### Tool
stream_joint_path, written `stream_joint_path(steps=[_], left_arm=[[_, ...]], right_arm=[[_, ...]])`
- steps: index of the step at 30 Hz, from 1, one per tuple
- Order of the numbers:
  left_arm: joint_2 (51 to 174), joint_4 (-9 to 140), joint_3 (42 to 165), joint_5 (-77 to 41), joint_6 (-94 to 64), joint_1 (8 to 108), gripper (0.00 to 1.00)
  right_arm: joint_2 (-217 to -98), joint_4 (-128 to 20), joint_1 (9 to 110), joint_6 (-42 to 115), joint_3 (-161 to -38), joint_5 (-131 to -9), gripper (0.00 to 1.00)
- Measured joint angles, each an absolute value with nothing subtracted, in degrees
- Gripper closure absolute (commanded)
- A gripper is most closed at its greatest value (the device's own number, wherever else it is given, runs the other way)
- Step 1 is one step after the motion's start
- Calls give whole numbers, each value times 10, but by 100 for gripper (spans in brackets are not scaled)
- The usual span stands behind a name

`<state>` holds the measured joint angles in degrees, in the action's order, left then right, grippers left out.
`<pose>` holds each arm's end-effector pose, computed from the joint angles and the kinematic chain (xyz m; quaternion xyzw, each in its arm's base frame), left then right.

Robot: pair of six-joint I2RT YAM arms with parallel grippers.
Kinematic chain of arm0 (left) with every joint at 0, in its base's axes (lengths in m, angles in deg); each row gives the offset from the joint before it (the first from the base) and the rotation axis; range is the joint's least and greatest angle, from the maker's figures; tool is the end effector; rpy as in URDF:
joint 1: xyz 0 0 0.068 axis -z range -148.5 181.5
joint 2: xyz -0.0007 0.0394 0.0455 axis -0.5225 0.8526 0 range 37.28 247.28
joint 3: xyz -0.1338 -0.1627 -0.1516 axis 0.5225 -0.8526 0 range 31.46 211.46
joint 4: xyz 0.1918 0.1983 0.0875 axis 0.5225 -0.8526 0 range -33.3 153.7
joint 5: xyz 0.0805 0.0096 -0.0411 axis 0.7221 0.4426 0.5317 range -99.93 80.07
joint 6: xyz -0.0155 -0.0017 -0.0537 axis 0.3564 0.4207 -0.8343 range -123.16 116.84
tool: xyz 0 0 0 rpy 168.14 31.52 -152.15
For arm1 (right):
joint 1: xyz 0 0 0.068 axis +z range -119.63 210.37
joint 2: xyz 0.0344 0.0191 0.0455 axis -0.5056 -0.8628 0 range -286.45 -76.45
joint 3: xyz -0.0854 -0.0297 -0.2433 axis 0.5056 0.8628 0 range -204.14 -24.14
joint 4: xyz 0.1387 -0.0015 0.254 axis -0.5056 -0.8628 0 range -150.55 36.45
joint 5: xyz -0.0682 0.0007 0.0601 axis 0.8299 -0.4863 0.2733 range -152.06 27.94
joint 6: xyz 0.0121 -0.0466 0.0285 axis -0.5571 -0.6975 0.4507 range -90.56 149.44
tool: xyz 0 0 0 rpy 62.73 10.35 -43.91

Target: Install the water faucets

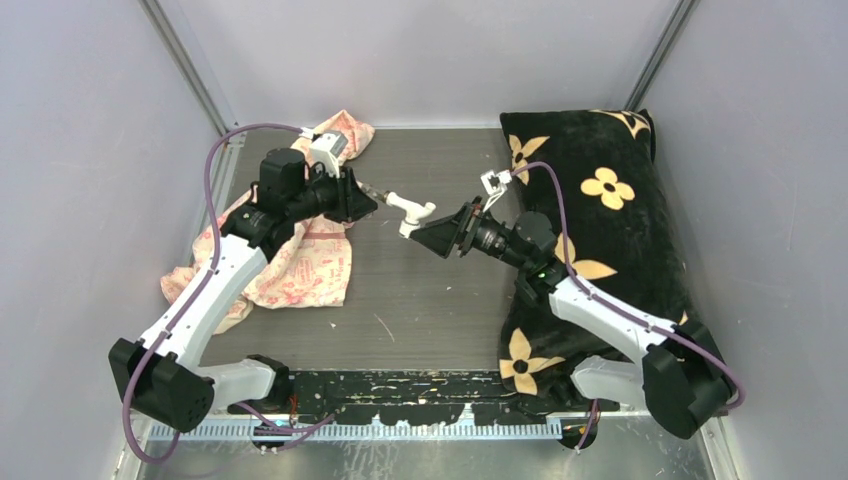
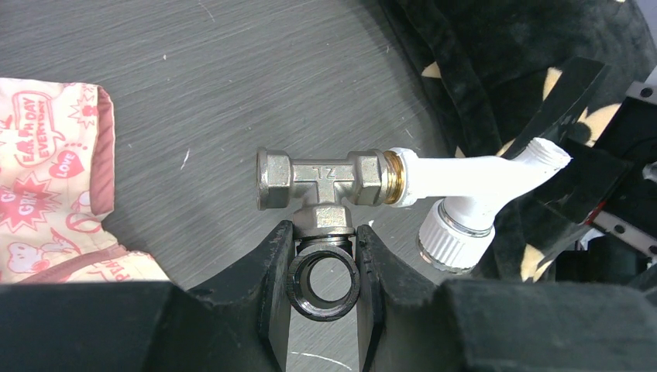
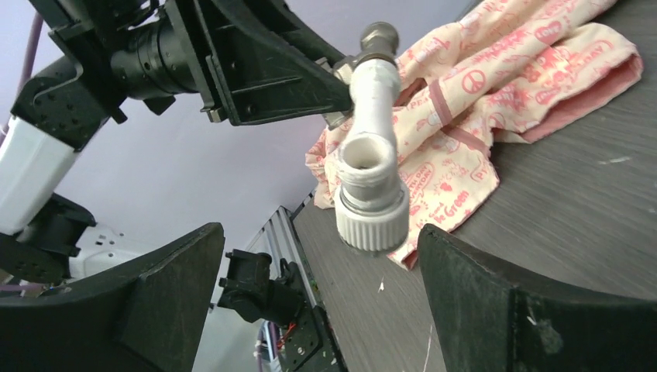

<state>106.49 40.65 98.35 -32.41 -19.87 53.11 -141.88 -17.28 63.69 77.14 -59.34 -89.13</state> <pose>0.2801 -0.1267 0.3493 0.1395 0.8237 -0.3277 0.4412 0.2337 0.1747 0.2661 -0.0912 0.6669 0.5885 0.4478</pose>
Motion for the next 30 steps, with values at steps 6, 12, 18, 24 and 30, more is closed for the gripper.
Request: stream_joint_path(steps=[6, 12, 18, 24, 30], left_arm=[[1066, 406, 984, -327, -215, 531, 100], [1066, 407, 984, -323, -226, 531, 100], [1066, 407, 984, -314, -230, 531, 100], [1066, 407, 984, -309, -236, 531, 100], [1067, 407, 984, -315, -233, 531, 100]], right_arm=[[-1483, -117, 680, 745, -608, -874, 0], [-1508, -102, 708, 743, -613, -871, 0], [-1507, -99, 724, 744, -638, -876, 0], [-1488, -109, 727, 745, -677, -878, 0], [-1468, -170, 728, 713, -725, -835, 0]])
